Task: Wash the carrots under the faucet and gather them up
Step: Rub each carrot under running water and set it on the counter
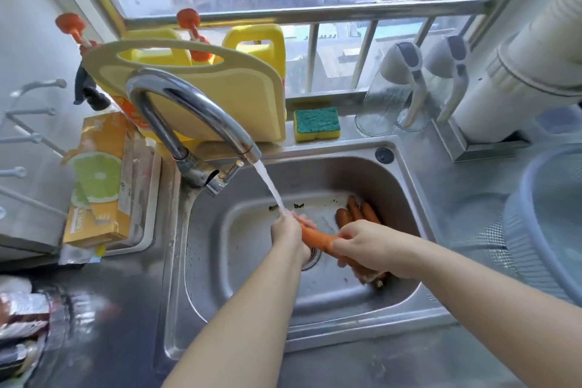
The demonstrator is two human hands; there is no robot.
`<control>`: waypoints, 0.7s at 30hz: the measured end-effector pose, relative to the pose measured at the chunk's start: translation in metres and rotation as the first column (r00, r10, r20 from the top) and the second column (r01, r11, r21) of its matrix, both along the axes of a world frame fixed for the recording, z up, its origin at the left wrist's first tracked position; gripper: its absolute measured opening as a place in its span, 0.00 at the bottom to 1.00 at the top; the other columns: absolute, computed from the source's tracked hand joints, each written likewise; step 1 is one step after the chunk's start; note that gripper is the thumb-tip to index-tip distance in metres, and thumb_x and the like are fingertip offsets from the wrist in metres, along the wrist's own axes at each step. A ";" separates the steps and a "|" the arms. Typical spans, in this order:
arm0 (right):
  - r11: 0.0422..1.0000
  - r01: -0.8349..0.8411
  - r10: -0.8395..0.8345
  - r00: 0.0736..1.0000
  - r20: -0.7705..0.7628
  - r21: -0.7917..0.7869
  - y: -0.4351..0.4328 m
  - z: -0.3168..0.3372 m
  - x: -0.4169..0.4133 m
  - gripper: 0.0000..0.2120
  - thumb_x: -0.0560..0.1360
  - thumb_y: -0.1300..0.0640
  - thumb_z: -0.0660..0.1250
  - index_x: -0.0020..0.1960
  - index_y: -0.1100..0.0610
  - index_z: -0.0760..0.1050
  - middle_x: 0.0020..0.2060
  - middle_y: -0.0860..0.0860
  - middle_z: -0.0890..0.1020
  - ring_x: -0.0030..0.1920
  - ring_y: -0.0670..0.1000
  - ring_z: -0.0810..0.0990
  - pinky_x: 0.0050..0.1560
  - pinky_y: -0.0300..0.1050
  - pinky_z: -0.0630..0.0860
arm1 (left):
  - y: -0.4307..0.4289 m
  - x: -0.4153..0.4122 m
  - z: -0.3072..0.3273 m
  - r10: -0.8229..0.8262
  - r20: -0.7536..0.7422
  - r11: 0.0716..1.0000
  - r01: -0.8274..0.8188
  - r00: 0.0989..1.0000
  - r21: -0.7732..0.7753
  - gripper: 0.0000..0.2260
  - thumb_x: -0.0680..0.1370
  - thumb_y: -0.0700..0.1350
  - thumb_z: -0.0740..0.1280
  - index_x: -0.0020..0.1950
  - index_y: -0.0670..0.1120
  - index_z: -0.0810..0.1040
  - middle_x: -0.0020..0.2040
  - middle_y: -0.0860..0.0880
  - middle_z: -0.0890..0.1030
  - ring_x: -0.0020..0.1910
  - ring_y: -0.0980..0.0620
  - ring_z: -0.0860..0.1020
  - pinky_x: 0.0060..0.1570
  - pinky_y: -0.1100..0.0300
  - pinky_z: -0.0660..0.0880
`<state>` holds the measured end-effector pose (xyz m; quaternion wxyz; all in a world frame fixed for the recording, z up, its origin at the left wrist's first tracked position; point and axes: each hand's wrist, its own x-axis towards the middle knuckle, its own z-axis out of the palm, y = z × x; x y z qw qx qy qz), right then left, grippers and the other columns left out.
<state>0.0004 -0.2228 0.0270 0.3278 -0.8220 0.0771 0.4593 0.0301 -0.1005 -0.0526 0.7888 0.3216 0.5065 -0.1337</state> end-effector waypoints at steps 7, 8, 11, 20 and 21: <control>0.948 0.260 -0.226 0.956 -0.187 0.184 -0.008 0.007 0.009 0.13 0.78 0.53 0.64 0.53 0.63 0.76 0.40 0.56 0.80 0.28 0.48 0.72 0.28 0.38 0.68 | 0.015 0.000 -0.003 0.163 0.082 0.956 -0.137 0.983 -0.259 0.16 0.83 0.45 0.53 0.37 0.45 0.70 0.23 0.51 0.70 0.17 0.57 0.68 0.24 0.66 0.68; 0.950 0.255 -0.219 0.955 -0.198 0.182 -0.008 0.008 0.010 0.13 0.78 0.53 0.64 0.54 0.63 0.76 0.40 0.56 0.80 0.28 0.48 0.72 0.28 0.37 0.68 | 0.017 -0.002 -0.004 0.156 0.101 0.968 -0.132 0.983 -0.213 0.15 0.83 0.42 0.54 0.38 0.44 0.71 0.25 0.50 0.70 0.17 0.57 0.68 0.26 0.64 0.69; 0.996 0.028 -0.026 0.999 -0.025 0.087 0.001 0.005 0.006 0.13 0.77 0.52 0.63 0.50 0.62 0.78 0.40 0.57 0.83 0.28 0.48 0.73 0.27 0.37 0.70 | 0.019 -0.006 -0.004 0.076 0.116 0.995 -0.084 0.990 0.062 0.13 0.82 0.38 0.53 0.39 0.43 0.68 0.31 0.47 0.68 0.22 0.55 0.70 0.25 0.63 0.72; 0.869 -0.332 0.451 0.836 0.311 -0.367 0.001 0.010 -0.008 0.09 0.76 0.48 0.59 0.49 0.50 0.76 0.50 0.55 0.77 0.68 0.61 0.67 0.70 0.55 0.60 | 0.028 -0.007 -0.004 -0.033 -0.051 0.984 0.023 0.998 -0.176 0.15 0.82 0.39 0.50 0.38 0.41 0.69 0.18 0.49 0.74 0.17 0.52 0.77 0.30 0.59 0.77; 0.845 -0.352 0.489 0.813 0.316 -0.402 0.001 0.015 -0.009 0.11 0.77 0.49 0.59 0.54 0.53 0.75 0.53 0.55 0.78 0.67 0.60 0.69 0.68 0.54 0.62 | 0.029 -0.007 -0.004 -0.044 -0.071 0.975 0.027 0.997 -0.219 0.15 0.83 0.41 0.50 0.40 0.41 0.70 0.19 0.49 0.74 0.20 0.50 0.78 0.33 0.57 0.76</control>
